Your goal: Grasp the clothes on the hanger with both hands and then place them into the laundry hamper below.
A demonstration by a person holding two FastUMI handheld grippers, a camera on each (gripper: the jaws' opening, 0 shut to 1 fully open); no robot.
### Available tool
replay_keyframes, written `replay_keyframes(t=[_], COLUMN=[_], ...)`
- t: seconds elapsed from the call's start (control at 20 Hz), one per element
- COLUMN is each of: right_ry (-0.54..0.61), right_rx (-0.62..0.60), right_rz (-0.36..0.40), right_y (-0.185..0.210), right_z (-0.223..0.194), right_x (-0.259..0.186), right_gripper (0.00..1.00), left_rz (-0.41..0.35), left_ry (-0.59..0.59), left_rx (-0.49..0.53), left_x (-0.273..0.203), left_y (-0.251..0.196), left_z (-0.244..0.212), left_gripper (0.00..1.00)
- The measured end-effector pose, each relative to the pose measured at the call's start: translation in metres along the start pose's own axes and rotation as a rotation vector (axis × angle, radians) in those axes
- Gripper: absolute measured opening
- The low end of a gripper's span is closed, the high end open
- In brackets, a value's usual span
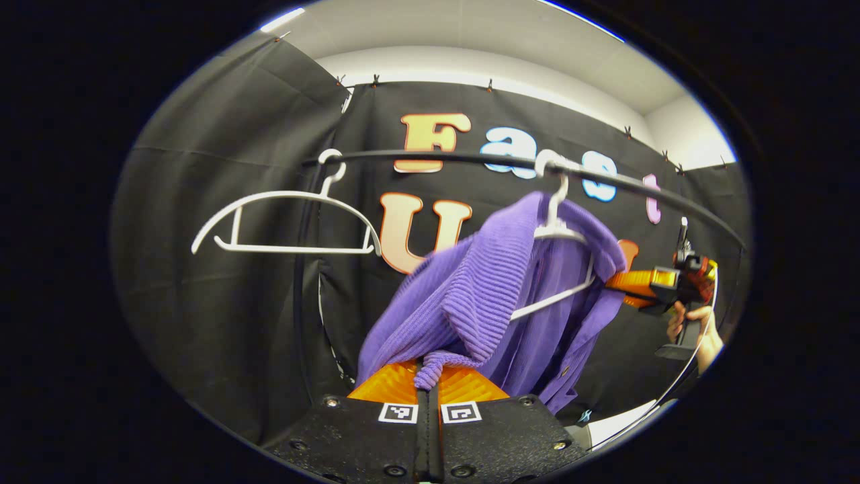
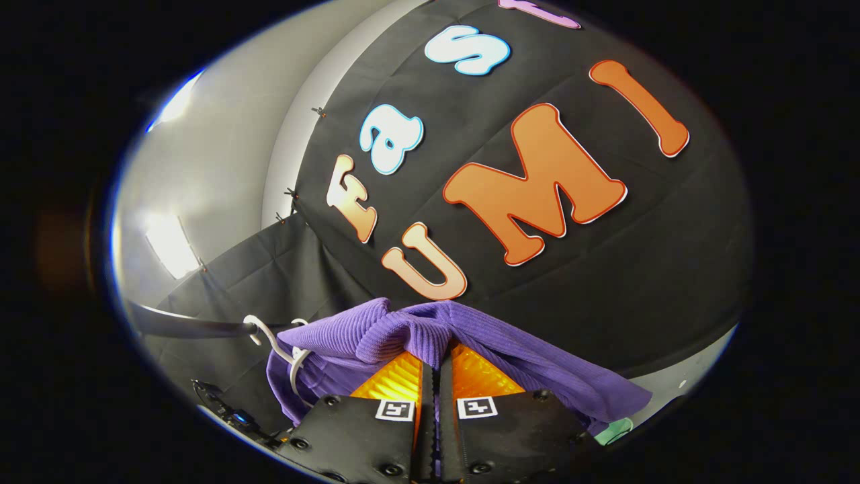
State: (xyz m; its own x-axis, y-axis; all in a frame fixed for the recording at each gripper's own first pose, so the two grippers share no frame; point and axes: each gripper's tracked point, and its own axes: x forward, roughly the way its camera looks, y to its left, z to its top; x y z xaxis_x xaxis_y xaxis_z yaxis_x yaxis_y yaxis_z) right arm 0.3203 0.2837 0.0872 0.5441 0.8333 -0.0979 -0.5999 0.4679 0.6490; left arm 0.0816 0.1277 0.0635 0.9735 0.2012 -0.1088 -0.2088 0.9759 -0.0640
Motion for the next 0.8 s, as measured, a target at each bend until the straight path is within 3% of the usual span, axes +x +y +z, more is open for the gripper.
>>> replay_keyframes(t=[0.25,0.4,0.65,0.8], right_ry=[-0.059,-0.054,-0.071,-0.049], right_rx=[0.041,0.034,0.045,0.018], right_rz=[0.047,0.025,-0.031,-0.076], right_y=[0.017,0.017,0.006,-0.003], right_z=[0.034,0.039,0.053,0.046], right_x=[0.004,0.007,0.019,0.023], right_gripper=[0.1,0.1,0.1,0.1], left_rz=[0.028,0.01,0.065,0.082], left_ry=[-0.084,-0.104,-0.169,-0.15], left_rx=[0.001,0.02,0.119,0.177], left_x=[-0.012,-0.016,-0.014,0.001], left_y=[0.039,0.046,0.08,0.09], left_z=[0.063,0.087,0.137,0.135], left_gripper=[0.0,0.0,0.0,0.0])
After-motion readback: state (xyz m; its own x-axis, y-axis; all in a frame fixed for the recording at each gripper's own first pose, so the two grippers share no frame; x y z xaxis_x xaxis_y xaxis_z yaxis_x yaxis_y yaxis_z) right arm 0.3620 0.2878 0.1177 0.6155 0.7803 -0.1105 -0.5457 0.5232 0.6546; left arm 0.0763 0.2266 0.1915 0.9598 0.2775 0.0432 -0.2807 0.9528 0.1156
